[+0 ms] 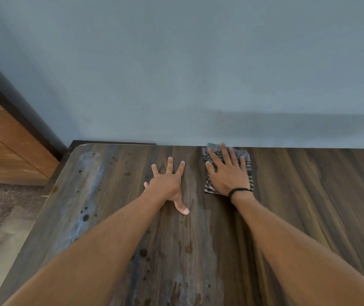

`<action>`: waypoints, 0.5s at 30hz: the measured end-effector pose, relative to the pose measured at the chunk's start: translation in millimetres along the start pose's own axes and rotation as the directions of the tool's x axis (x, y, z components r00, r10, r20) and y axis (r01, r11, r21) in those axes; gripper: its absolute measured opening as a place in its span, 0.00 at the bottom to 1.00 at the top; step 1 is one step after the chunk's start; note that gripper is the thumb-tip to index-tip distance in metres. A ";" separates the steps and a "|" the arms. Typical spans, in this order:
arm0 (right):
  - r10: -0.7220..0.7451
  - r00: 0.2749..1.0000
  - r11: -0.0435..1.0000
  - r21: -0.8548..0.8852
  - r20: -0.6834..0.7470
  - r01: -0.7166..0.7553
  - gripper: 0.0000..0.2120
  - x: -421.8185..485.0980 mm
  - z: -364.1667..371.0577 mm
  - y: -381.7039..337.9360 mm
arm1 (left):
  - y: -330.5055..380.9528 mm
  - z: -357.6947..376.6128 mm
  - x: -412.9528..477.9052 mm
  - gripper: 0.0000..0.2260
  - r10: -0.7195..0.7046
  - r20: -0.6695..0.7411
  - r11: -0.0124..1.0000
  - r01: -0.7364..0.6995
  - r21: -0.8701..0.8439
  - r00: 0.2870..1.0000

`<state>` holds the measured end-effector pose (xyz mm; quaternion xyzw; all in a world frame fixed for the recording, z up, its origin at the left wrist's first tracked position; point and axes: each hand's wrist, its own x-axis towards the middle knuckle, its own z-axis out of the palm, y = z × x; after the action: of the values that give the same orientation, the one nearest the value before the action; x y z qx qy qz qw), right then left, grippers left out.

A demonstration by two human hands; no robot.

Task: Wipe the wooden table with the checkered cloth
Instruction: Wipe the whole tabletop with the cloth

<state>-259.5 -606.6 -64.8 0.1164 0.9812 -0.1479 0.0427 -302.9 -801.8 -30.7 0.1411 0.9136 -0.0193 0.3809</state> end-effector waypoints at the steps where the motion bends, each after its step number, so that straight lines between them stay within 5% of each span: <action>1: 0.015 1.000 1.000 -0.010 -0.007 -0.015 0.28 -0.9 3.0 -8.0 | 0.6 -0.1 0.7 0.71 0.004 0.004 1.000 -0.004 0.004 1.000; 5: -0.169 0.986 0.983 -0.074 -0.015 0.167 0.30 -36.2 19.4 -0.2 | -0.3 3.9 -1.2 0.71 0.024 -0.015 1.000 -0.024 0.014 1.000; 10: 0.102 0.995 0.995 0.023 -0.013 -0.102 0.29 21.7 1.3 -25.6 | 2.9 -3.4 -1.2 0.71 0.013 0.008 1.000 -0.013 0.021 1.000; 15: -0.152 0.988 0.987 -0.048 0.000 0.152 0.28 -9.7 18.6 -7.7 | 1.6 -1.1 -2.7 0.71 0.026 -0.005 0.999 -0.026 0.022 1.000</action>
<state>-251.0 -621.5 -79.2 0.0406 0.9906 -0.1268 0.0323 -301.4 -800.8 -27.9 0.1571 0.9124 -0.0241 0.3773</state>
